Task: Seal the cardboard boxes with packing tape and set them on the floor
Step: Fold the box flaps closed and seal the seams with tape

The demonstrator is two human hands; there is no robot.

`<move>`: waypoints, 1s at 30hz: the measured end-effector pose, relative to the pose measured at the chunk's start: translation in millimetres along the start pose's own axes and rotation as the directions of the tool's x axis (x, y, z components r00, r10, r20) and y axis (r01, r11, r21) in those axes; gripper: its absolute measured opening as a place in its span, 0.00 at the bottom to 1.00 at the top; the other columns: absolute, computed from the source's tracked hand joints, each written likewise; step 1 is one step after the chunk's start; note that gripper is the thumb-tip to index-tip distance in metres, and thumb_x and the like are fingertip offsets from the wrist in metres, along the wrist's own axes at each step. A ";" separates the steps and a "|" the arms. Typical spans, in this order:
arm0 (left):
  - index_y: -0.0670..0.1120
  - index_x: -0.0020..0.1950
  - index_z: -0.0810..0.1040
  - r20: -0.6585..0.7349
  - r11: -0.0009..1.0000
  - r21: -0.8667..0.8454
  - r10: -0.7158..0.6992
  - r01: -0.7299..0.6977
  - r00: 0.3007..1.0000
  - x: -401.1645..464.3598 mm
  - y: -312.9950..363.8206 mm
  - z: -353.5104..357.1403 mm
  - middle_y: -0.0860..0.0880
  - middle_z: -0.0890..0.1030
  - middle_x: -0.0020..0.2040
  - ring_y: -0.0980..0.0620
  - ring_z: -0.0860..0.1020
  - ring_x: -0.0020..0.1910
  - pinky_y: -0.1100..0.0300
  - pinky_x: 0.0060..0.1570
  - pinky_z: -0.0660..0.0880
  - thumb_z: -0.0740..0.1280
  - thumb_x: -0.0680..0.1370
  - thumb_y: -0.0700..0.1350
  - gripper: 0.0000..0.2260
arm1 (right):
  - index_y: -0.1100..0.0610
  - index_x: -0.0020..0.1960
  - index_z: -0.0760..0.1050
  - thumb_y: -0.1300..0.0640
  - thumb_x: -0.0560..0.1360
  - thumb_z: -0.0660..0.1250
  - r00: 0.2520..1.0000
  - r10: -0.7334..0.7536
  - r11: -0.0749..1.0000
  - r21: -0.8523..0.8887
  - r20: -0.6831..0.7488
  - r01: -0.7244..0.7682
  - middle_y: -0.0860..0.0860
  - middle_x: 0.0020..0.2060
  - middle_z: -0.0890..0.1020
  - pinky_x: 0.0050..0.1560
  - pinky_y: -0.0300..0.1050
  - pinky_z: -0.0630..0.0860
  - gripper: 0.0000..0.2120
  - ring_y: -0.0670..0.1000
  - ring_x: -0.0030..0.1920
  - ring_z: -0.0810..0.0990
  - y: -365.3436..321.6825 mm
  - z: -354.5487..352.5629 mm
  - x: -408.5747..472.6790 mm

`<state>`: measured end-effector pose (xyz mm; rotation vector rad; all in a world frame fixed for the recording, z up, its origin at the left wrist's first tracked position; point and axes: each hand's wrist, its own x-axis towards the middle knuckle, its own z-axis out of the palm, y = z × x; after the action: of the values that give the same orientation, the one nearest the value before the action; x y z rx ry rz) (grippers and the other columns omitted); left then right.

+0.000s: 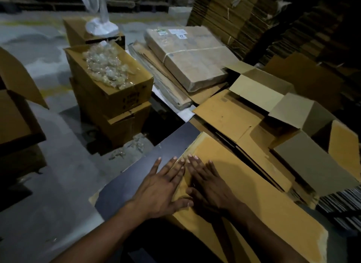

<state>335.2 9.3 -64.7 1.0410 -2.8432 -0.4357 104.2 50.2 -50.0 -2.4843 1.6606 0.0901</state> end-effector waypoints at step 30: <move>0.51 0.79 0.68 -0.048 0.997 -0.071 0.036 -0.039 0.998 68.2 200.4 19.2 0.46 0.65 0.81 0.43 0.56 0.82 0.43 0.77 0.53 0.51 0.76 0.74 0.39 | 0.45 0.81 0.57 0.26 0.74 0.60 0.500 0.838 0.431 0.299 0.218 -0.851 0.58 0.73 0.72 0.66 0.56 0.73 0.42 0.59 0.69 0.72 153.7 -21.0 -253.7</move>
<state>155.5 115.9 -25.8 0.9706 -2.7789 -0.4994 -135.8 220.9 -9.6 -1.1352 2.4589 -0.0709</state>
